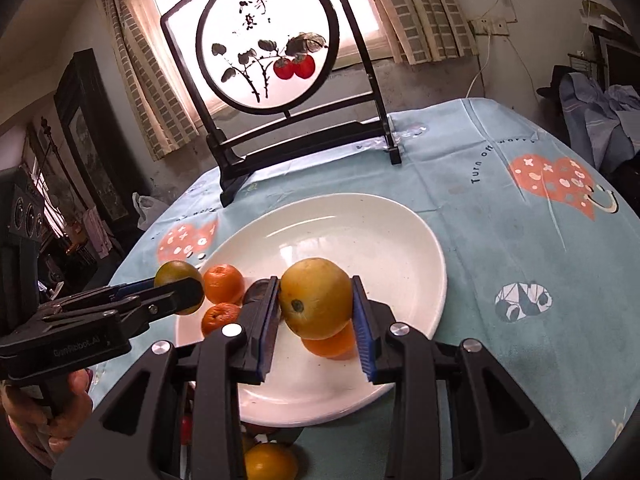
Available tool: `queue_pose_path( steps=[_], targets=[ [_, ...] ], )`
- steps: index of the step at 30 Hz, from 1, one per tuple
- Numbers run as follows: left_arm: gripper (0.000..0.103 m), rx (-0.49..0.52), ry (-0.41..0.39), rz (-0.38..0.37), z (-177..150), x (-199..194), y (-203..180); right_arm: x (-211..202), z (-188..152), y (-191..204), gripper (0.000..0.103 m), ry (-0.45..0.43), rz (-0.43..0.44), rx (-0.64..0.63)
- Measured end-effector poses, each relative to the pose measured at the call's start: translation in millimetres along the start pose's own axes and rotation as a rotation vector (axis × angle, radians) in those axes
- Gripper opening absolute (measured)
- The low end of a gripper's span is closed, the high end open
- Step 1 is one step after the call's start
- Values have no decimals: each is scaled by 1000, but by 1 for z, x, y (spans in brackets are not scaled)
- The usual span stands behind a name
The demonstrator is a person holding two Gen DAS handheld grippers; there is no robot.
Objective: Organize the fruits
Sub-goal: 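Lower both yellow fruits onto the white plate and open both tools, then grasp a dark brown fruit with the right tool while the left tool grasps another dark brown fruit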
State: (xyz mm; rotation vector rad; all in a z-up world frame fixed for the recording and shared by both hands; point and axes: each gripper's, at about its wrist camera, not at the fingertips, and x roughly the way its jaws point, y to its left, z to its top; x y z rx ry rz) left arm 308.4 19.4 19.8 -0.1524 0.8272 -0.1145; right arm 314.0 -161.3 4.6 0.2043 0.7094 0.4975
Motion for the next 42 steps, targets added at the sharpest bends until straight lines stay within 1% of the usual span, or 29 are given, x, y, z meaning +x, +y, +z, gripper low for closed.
queue_pose_path(
  steps=[3,5,7,8,9,10,13,14,17,20,23,25,27,31,33,36,38,42],
  targets=[
    [44,8,29,16,3,22,-1,9,-2,-7,34,24,-4,7],
    [44,9,42,20,5,30,-1,12,0,-9,34,28,-2,6],
    [45,12,51,37,5,34,-2,14,2,-9,37,32,-10,1],
    [58,15,41,51,6,32,-2,15,2,-10,45,31,-18,6],
    [73,14,22,61,5,26,-2,13,2,-10,54,30,-30,13],
    [76,11,-4,68,6,18,-1,10,2,-11,56,29,-39,19],
    [81,7,-55,63,2,-12,5,-8,2,-10,56,-18,2,20],
    [87,1,-68,66,-2,-21,8,-14,2,-8,56,-27,10,16],
    [90,-15,-98,94,-23,-49,22,-28,-7,2,56,-31,35,-9],
    [96,-37,-111,137,-49,-67,38,-38,-23,15,56,-10,49,-35],
    [97,-23,-122,209,-78,-75,55,-46,-44,25,56,36,75,-37],
    [97,-27,-106,229,-92,-75,67,-54,-61,31,56,57,95,-35],
    [97,-60,-89,220,-103,-73,80,-61,-76,38,56,75,104,-37],
    [97,-128,-45,193,-116,-67,98,-63,-97,50,56,130,73,-56],
    [97,-147,-53,178,-117,-70,102,-60,-106,55,56,165,48,-59],
    [97,-146,-66,201,-118,-73,102,-54,-115,59,56,212,22,-64],
    [97,-142,-67,199,-119,-74,101,-49,-120,63,56,239,12,-78],
    [97,-141,-62,191,-119,-75,101,-44,-120,74,56,247,-23,-121]
  ],
)
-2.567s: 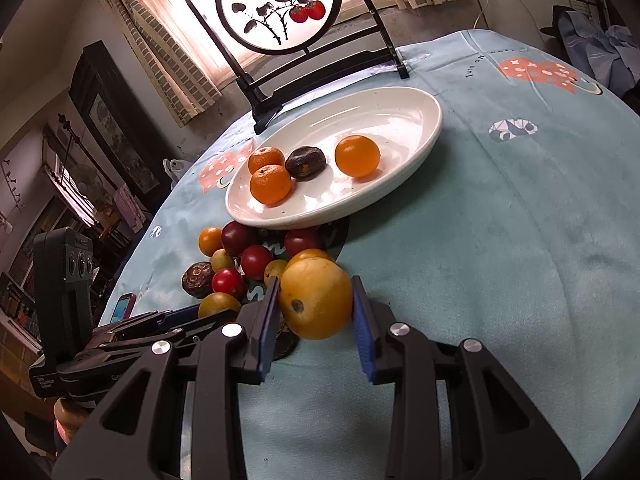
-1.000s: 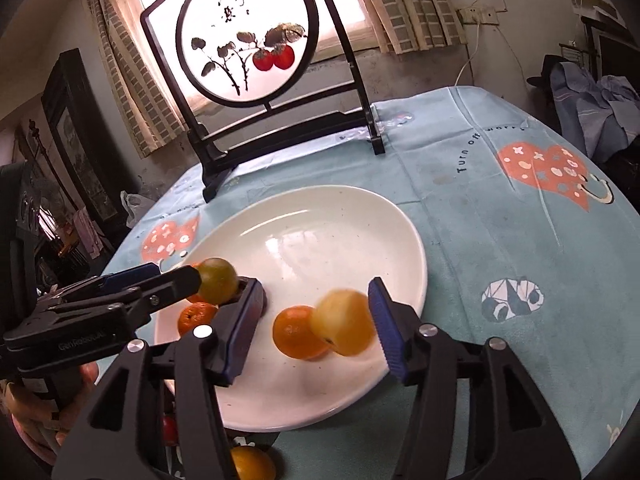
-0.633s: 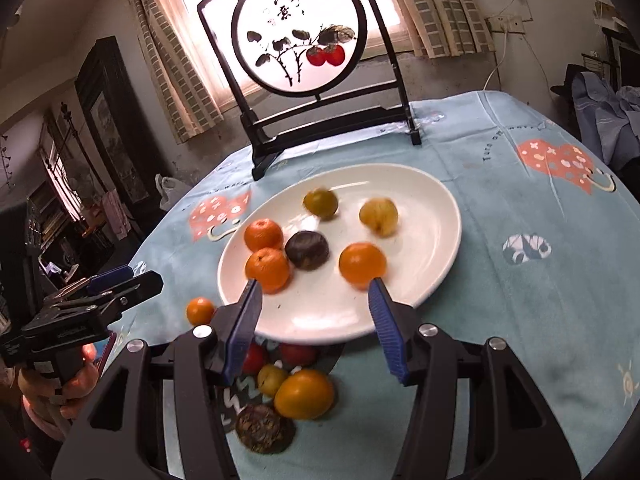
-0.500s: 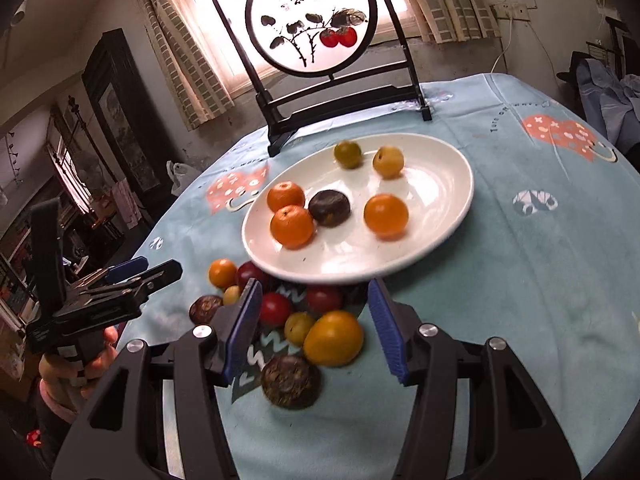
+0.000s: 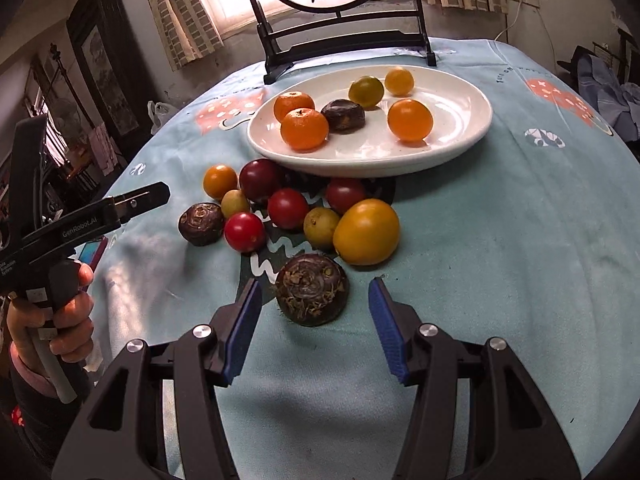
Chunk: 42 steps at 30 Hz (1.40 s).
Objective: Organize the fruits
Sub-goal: 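Grasp a dark brown fruit with the right tool while the left tool grasps another dark brown fruit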
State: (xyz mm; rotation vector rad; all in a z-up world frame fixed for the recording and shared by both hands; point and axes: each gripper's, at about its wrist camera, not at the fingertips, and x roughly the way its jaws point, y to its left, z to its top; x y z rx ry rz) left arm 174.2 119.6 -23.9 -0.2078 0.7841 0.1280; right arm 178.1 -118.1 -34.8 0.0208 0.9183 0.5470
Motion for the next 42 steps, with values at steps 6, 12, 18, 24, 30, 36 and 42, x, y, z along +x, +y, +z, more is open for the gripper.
queue_pose_path(
  steps=[6,12,18,24,30,36,42],
  targets=[
    [97,18,-10,27,-1,-2,-3,15,5,14,55,49,-59,-51],
    [97,26,-11,37,-2,-3,-4,23,6,19,45,76,-115,-71],
    [97,32,-13,41,-2,-3,-3,25,6,23,43,77,-148,-97],
    [97,28,-4,45,-2,-1,-2,12,-1,18,43,59,-100,-68],
    [97,61,27,2,-6,6,-9,-12,-8,9,43,22,-69,-16],
    [87,152,71,-39,-16,17,-27,-27,-11,3,43,-7,-48,6],
    [73,220,105,-45,-20,29,-42,-34,-13,-4,43,-24,-29,20]
  ],
)
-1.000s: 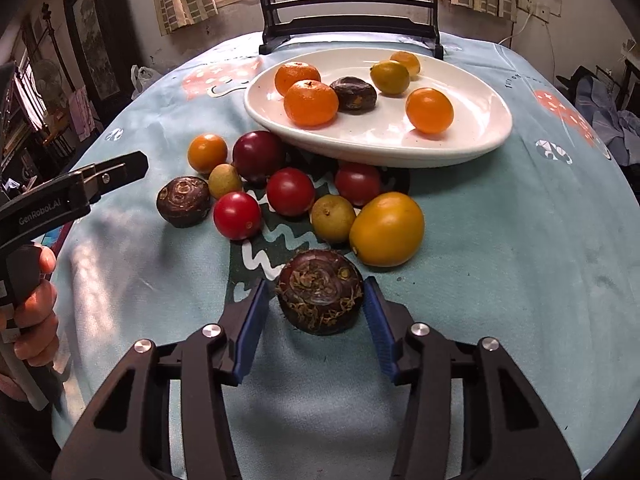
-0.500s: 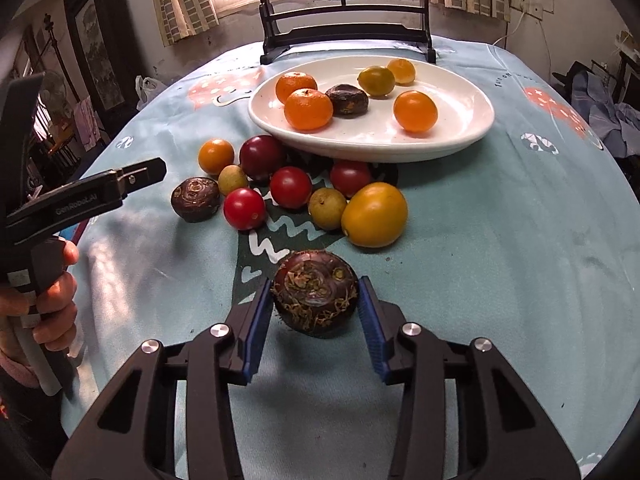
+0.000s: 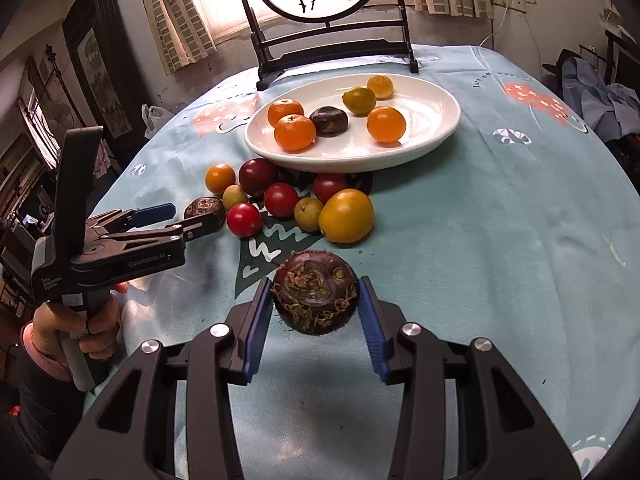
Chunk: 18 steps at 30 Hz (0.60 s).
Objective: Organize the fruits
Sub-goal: 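Grasp a dark brown fruit with the right tool while the left tool grasps another dark brown fruit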
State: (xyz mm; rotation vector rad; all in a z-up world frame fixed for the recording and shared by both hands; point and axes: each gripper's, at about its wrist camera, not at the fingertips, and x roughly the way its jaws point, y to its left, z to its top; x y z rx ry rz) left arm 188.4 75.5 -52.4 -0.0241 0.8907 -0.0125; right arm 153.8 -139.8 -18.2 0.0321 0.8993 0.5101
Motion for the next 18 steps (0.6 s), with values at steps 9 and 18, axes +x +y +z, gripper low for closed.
queue_pose_path(
  steps=[9,18],
  targets=[
    [67,39,16,32,4,13,-6,-2,-4,-10,43,-6,21,23],
    [42,56,3,4,2,10,-13,-5,-6,-15,43,-14,33,31]
  ],
)
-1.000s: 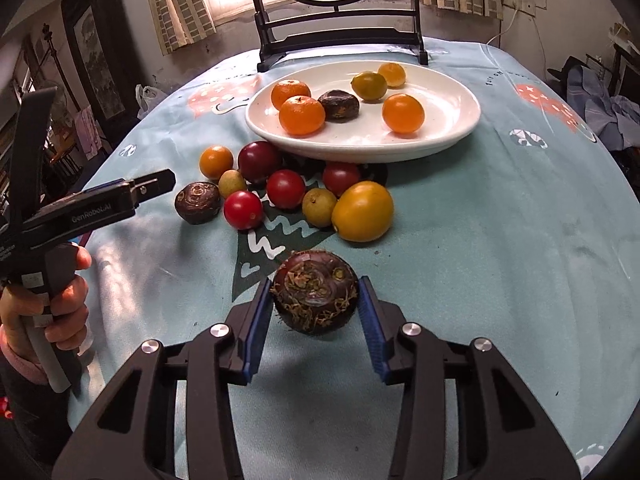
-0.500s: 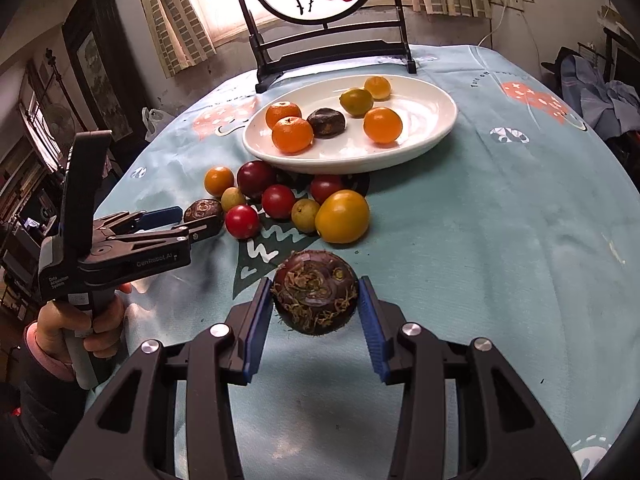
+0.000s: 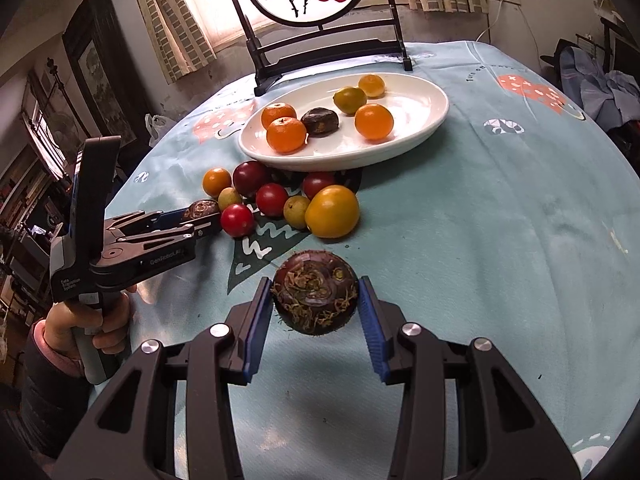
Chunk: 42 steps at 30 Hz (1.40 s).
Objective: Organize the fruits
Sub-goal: 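Grasp a dark brown fruit with the right tool while the left tool grasps another dark brown fruit, then lower both dark brown fruits onto the white plate and open both tools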
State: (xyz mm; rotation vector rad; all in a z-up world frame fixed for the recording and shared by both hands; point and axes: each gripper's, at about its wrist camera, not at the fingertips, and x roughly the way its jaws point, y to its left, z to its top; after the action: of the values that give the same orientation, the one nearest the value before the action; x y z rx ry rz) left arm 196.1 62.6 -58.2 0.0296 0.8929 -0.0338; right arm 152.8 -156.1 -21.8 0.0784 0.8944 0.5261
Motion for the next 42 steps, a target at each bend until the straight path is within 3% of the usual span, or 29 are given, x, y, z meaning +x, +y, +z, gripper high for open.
queue_pose_path(
  steps=[5,10,16,21,26,33,34,39,42],
  targets=[
    [42,-73,-5,-56,-1,-9,10,-3,1,-5,43,-6,7,-2],
    [42,-136,-70,-122,11,-30,14,-9,15,-10,43,-38,16,-13],
    [42,-129,-167,-166,60,-40,-5,-6,61,-17,43,-174,25,-25],
    [42,-140,-183,-183,106,-17,-21,22,109,-34,43,-248,0,3],
    [42,-138,-142,-146,129,16,-33,56,140,-53,43,-217,-21,29],
    [43,-107,-105,-118,130,35,-42,80,144,-59,44,-161,-28,20],
    [46,-109,-110,-115,129,34,-42,80,144,-58,45,-160,-29,15],
    [81,-136,-169,-87,123,9,-34,68,139,-50,48,-192,-39,-17],
    [87,-157,-200,-72,117,-8,-23,56,134,-45,49,-216,-32,-32]
  ],
)
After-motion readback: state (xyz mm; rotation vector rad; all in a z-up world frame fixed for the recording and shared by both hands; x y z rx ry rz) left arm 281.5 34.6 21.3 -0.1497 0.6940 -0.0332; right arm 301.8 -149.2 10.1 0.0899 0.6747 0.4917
